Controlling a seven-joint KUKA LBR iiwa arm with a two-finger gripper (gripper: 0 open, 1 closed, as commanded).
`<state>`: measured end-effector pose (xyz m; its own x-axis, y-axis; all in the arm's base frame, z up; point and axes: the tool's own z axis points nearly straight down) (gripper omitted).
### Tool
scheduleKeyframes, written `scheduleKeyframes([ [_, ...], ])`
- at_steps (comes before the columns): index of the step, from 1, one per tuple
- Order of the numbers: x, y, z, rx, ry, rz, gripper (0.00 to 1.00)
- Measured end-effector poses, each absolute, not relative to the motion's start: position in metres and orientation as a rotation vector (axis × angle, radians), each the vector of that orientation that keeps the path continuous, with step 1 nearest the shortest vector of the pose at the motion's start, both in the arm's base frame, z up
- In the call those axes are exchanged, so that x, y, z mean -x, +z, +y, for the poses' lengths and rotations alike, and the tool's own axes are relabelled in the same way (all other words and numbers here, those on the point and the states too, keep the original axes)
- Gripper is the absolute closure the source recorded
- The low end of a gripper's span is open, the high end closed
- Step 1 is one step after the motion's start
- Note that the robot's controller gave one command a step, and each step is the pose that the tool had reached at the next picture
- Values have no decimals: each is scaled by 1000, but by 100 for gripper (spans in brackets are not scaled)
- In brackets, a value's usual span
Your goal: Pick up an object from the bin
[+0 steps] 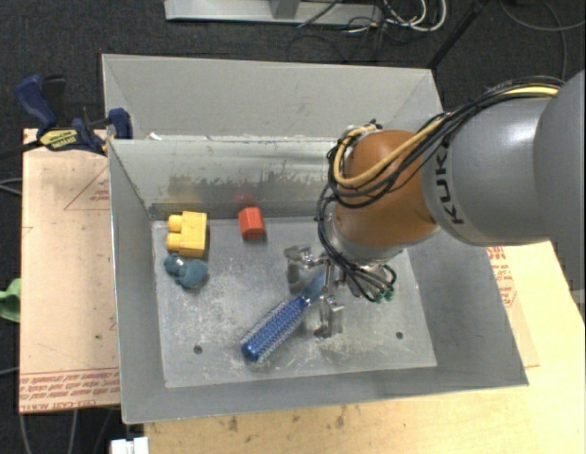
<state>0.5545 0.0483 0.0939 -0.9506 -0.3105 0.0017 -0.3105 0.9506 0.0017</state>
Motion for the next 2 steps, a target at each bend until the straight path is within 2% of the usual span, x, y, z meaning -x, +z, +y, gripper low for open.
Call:
scheduleKeyframes([
  [1,-557,69,45,-904,-2,-3009,0],
  [2,-558,70,45,-904,-2,-3010,100],
])
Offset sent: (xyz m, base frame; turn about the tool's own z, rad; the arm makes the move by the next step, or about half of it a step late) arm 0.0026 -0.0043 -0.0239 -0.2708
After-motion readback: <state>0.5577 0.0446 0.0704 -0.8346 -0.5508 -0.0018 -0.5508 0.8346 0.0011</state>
